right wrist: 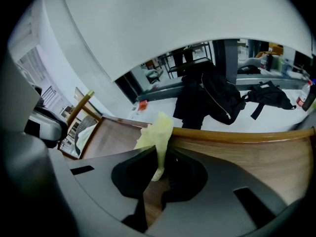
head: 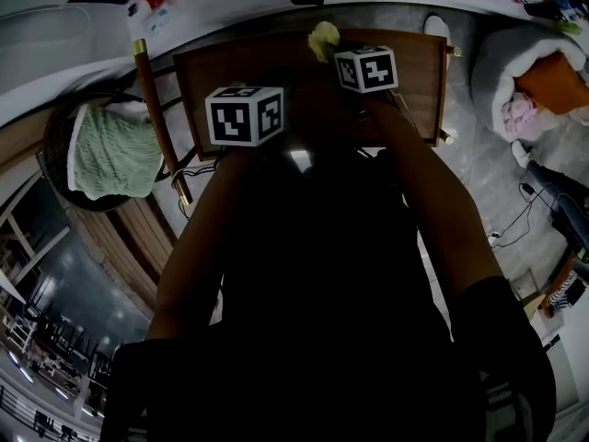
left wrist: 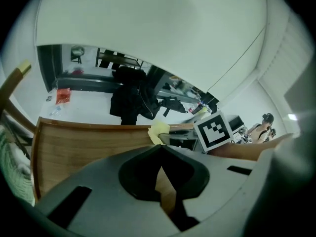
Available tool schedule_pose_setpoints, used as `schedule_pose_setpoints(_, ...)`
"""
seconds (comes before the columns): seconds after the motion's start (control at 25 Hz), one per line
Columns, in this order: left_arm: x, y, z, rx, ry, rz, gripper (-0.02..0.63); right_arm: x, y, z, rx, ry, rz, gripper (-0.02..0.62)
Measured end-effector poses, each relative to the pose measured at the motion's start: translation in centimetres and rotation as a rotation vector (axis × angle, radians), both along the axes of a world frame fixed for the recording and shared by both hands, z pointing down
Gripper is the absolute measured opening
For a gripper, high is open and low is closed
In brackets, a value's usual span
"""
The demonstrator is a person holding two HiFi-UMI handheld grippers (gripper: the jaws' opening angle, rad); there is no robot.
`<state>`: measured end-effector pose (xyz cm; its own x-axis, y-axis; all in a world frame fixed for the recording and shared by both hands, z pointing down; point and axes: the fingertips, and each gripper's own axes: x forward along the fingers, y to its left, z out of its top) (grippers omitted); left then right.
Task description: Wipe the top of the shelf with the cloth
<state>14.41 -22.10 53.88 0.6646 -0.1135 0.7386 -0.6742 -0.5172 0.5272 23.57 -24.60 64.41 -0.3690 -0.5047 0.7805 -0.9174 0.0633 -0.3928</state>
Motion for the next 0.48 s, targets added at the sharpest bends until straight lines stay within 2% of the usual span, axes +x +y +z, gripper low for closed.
schedule_pose_setpoints(0.48, 3.5, 1.6, -1.1, 0.025, 0.028, 0.064, 0.011, 9.9, 2.7, -1.1, 0.01, 0.103, 0.091, 0.046)
